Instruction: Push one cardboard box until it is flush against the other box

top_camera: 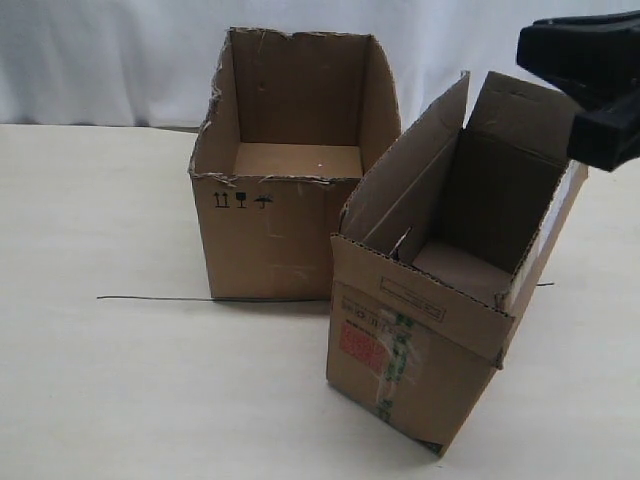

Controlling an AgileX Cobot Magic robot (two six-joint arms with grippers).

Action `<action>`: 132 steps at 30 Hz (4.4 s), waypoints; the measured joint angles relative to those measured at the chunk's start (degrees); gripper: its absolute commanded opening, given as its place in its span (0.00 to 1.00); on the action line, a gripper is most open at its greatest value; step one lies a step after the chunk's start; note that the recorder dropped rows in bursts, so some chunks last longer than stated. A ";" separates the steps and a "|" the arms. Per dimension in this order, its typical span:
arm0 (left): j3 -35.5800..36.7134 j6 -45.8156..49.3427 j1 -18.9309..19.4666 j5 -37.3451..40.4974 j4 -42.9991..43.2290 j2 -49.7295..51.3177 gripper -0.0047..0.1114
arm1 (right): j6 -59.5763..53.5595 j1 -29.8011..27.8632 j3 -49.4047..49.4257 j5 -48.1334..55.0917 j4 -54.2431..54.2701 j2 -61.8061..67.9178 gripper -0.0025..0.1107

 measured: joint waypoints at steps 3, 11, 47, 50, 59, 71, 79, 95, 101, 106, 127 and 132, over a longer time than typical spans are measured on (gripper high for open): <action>0.00 0.00 0.00 0.00 0.00 0.00 0.04 | -3.32 0.00 0.00 4.00 0.00 -0.26 0.07; 0.00 0.00 0.00 0.00 0.00 0.00 0.04 | -7.83 0.00 0.66 16.03 2.15 -0.36 0.07; 0.00 0.00 0.00 0.00 0.00 0.00 0.04 | -97.84 42.87 -20.14 86.31 100.60 17.69 0.07; 0.00 0.00 0.00 -0.04 0.35 0.00 0.04 | -97.84 42.87 -20.48 88.59 100.60 19.72 0.07; 0.00 0.00 0.00 -0.13 0.97 0.00 0.04 | -92.88 42.87 -20.48 94.82 90.20 25.31 0.07; 0.00 0.00 0.00 -0.13 1.06 0.00 0.04 | -88.56 42.87 -20.48 95.43 77.56 25.56 0.07; 0.00 0.00 0.00 -0.13 1.06 0.00 0.04 | -86.75 42.87 -20.48 95.43 72.10 25.81 0.07; 0.00 0.00 0.00 -0.13 1.18 0.00 0.04 | -86.48 42.87 -20.48 95.55 65.94 25.81 0.07; 0.00 0.00 0.00 -0.13 1.18 0.00 0.04 | -86.28 42.87 -19.21 95.55 64.03 25.81 0.07; 0.00 0.00 0.00 -0.13 1.18 0.00 0.04 | -85.01 42.87 -15.87 95.55 60.24 25.81 0.07; 0.00 0.00 0.00 -0.13 1.18 0.00 0.04 | -76.02 41.01 -14.40 90.88 46.90 25.81 0.07; 0.00 0.00 0.00 -0.13 1.18 0.00 0.04 | -75.89 36.34 -14.40 90.11 47.35 25.81 0.07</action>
